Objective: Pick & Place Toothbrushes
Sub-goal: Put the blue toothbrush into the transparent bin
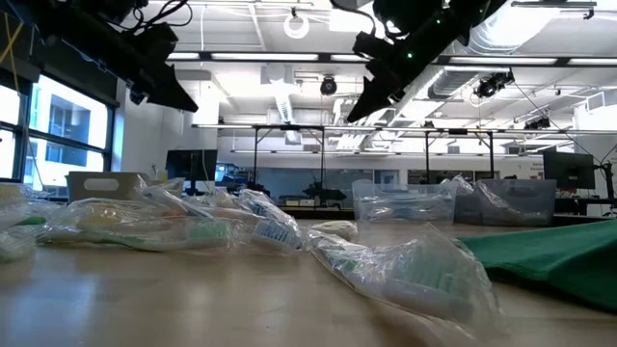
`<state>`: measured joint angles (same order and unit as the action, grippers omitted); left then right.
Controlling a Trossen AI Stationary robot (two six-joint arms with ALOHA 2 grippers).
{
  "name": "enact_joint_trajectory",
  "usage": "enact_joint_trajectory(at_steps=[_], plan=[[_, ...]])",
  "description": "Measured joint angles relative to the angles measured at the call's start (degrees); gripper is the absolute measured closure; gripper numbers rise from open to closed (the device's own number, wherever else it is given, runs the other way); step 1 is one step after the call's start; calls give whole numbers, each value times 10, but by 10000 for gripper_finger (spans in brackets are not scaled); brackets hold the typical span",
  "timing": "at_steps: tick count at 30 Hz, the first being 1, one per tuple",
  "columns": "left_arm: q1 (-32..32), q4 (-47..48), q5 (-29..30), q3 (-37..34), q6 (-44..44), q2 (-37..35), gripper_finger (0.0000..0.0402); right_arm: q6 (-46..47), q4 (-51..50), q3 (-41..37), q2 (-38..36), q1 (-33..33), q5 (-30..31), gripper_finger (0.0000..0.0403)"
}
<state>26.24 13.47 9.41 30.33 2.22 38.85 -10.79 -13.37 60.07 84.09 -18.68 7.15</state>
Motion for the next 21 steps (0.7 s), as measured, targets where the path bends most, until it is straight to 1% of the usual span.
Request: enact_joint_trajectory(at_steps=[6,11,13,17,21], plan=[[0,0,1,0,61,0,402,-1,3,0,0,-23,4,396],[0,-2,1,0,115,8,402,-28,10,0,0,-39,-17,400],[0,0,2,0,139,20,402,-38,16,0,0,-40,-29,400],[-1,-1,11,0,188,62,402,-73,26,0,0,-40,-28,401],[-25,-3,61,0,257,117,402,-103,25,0,0,-49,-32,401]])
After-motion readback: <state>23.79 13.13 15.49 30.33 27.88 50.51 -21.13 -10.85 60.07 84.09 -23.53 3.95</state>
